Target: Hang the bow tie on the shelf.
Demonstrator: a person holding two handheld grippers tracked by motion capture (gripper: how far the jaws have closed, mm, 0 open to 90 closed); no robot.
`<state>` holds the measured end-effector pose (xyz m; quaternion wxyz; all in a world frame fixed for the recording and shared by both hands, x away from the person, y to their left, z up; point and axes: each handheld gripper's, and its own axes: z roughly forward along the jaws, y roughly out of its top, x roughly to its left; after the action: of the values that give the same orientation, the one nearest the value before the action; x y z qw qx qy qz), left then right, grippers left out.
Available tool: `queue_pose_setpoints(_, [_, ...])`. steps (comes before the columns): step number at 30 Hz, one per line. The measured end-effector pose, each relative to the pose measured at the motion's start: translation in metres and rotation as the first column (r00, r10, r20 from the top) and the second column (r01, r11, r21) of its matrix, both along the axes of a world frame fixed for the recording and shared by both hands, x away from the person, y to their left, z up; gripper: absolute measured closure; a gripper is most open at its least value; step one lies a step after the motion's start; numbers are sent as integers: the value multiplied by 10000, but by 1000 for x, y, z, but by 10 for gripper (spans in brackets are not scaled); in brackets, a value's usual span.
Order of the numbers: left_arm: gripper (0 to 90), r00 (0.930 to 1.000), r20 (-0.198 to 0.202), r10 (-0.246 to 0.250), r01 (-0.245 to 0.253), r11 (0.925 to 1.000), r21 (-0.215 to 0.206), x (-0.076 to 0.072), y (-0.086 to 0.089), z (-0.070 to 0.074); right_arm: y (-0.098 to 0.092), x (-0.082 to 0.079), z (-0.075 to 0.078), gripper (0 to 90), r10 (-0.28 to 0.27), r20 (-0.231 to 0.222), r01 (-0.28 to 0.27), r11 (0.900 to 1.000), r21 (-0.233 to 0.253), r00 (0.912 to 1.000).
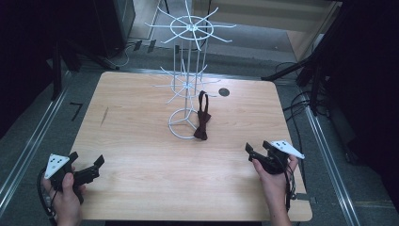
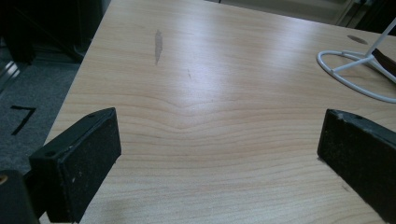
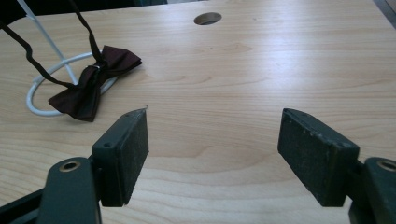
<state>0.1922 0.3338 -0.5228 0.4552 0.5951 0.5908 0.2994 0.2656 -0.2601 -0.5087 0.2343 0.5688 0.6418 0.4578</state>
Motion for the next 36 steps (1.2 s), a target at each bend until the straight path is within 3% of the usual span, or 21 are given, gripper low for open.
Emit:
queue_pose_setpoints(21, [1,10000,9,12,-12,10000,33,0,0,0,-45,-22,-13,192,-555,-136,552,9984,-156,9984])
queue_pose_setpoints(36, [1,10000,25,0,-1,10000,14,0,0,0,-84,-39,-24,144,-1239,-305,1240,9923,1,9918])
